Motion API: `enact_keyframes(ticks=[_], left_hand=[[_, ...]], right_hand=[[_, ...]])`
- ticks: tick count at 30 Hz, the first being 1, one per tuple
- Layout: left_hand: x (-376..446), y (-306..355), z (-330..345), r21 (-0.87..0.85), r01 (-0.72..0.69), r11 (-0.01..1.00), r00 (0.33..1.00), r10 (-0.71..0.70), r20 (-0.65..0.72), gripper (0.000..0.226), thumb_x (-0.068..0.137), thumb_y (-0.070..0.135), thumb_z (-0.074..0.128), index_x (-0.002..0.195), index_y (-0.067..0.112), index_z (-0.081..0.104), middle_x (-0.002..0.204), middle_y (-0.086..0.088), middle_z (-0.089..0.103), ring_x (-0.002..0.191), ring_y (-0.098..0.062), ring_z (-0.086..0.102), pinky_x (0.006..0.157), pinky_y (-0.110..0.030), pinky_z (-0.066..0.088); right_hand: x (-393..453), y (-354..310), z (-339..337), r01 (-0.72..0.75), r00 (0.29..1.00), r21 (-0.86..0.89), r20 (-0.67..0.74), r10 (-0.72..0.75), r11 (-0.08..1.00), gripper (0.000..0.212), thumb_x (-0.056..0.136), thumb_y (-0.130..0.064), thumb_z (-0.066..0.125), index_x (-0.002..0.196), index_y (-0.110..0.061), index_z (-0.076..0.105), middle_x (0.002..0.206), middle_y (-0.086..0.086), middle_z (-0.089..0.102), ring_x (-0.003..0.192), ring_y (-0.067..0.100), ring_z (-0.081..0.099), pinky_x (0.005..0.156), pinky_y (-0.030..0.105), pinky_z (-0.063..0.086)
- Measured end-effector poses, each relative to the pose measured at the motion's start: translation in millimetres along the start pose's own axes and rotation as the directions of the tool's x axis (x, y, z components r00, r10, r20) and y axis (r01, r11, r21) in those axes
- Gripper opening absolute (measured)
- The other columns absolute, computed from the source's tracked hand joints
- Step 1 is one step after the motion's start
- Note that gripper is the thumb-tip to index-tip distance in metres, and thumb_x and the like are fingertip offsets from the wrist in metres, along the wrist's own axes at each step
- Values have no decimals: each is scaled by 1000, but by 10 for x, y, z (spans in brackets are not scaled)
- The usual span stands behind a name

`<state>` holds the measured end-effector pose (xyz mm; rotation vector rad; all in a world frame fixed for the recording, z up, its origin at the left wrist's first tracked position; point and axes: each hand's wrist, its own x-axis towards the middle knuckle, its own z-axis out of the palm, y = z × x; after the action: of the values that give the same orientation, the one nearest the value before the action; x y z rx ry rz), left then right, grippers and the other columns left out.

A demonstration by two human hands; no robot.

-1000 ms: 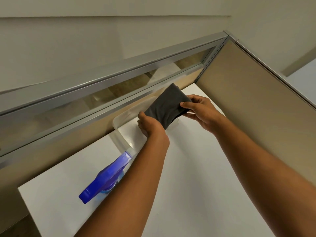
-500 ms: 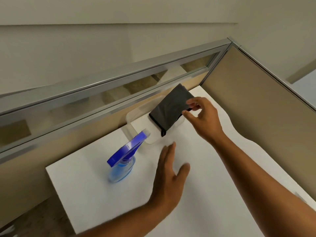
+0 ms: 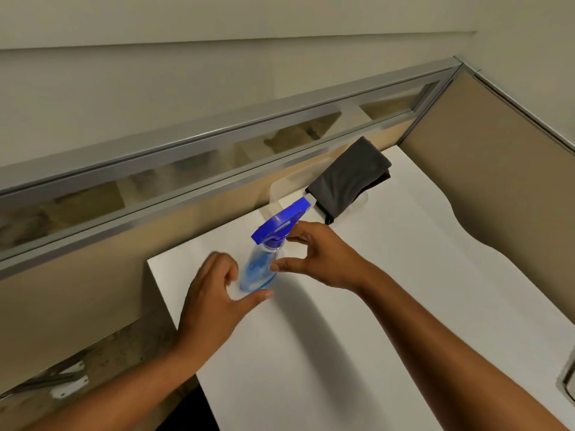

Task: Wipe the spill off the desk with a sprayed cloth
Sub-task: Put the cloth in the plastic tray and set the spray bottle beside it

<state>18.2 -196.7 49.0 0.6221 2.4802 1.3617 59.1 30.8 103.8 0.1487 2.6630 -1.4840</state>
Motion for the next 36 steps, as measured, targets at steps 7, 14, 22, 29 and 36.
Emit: enact_keyframes(ticks=[7,14,22,29,36], left_hand=[[284,-58,47,-66,63,996,979,-49,199,74,79,24,95,142,7,61,142,-10,69,123,-26,69,97,-34,61],[493,58,-147,-215,7,977,967,48,249,61,73,44,88,129,37,67,120,27,75,110,-4,76,92,-14,61],[1175,690,-101,-211,-231,950,960,257,107,62,81,27,91,140,22,71,135,1,76,120,-24,76,100,-44,66],[1616,901,282,-173,-362,916,921,380,89,80,76,37,96,146,13,64,142,-7,73,129,-20,69,102,-39,64],[1829,701,614,-101,-325,940,927,338,159,76,76,39,96,139,13,62,139,-7,71,126,-16,66,102,-39,63]], right_hand=[[-27,-74,89,-57,997,136,-50,65,989,51,89,-10,81,118,-46,57,112,-37,66,111,-14,65,86,6,53],[-95,-180,22,33,962,166,-273,13,985,50,83,-17,90,115,-46,64,108,-38,71,111,1,71,88,14,57],[4,-498,-517,82,800,125,-600,9,989,37,78,-34,88,110,-35,69,100,-24,77,100,8,76,82,21,62],[276,-379,-764,-49,683,44,-728,65,998,51,86,-28,88,126,-6,67,116,5,76,106,22,74,91,30,63],[425,-120,-580,-128,636,80,-758,144,988,51,86,-23,88,128,-6,64,109,3,72,101,21,72,88,28,61]])
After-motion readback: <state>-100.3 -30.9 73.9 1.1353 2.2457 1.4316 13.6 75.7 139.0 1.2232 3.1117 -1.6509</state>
